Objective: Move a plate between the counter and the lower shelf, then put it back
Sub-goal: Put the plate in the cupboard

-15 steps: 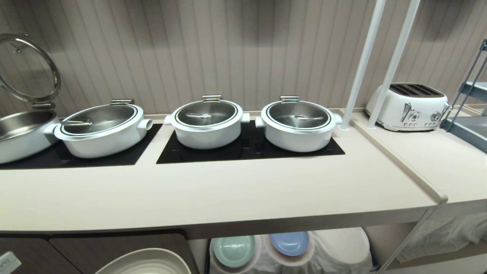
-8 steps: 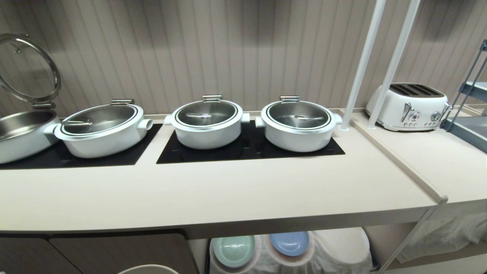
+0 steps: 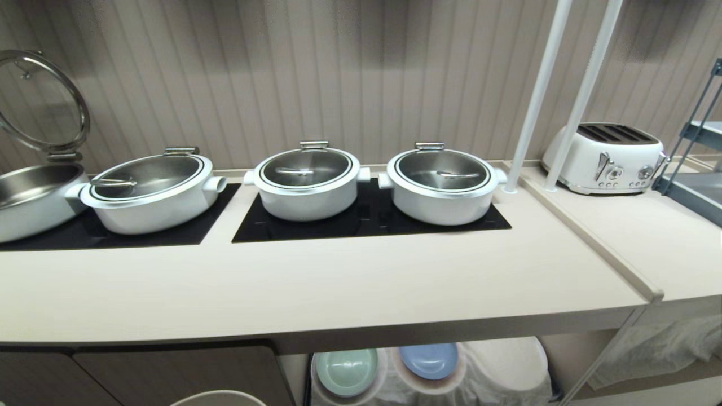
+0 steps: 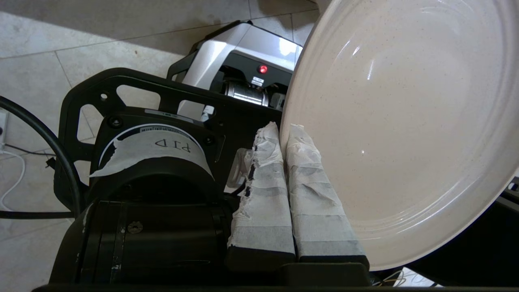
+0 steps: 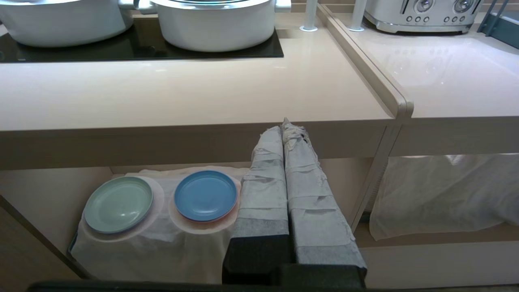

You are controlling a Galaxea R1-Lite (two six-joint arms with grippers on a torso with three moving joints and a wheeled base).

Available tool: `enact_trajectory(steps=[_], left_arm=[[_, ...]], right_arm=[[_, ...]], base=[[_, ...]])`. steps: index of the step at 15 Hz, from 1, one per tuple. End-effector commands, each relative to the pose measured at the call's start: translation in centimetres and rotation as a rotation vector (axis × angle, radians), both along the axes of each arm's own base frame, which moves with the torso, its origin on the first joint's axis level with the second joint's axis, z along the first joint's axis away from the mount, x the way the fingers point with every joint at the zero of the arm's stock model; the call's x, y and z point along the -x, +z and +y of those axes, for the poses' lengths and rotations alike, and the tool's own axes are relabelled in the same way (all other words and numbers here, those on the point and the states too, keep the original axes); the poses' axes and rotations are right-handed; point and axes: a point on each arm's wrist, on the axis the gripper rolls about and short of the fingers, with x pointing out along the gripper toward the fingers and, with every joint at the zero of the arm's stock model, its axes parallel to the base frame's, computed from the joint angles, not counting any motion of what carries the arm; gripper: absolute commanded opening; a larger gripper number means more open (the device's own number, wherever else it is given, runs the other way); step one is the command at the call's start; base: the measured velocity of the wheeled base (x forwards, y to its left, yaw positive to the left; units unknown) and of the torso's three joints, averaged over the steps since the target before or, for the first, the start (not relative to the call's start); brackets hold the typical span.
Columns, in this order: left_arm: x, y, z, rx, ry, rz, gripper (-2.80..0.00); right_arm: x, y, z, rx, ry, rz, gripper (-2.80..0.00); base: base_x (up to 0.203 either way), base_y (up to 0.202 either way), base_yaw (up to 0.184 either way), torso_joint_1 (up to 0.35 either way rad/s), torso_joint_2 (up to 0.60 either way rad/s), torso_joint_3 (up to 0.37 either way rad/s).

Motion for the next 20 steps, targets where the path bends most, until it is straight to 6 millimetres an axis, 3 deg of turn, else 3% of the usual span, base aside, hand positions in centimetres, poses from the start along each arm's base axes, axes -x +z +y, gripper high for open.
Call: enact_trajectory(steps=[1, 20], left_arm=[[-0.08, -0.02, 0.00, 0.003, 0.000, 0.012, -2.80], [-0.04, 0.06, 0.01, -0.003, 0.002, 0.004, -2.80]], right_arm=[[0.00, -0.01, 0.00, 0.000, 0.000, 0.001, -2.80], [0.00, 0.00, 0.00, 0.000, 0.000, 0.000, -2.80]], base=[[0.000, 0.000, 0.000, 0.000, 0.00, 0.000], [0.000, 0.000, 0.000, 0.000, 0.00, 0.000]])
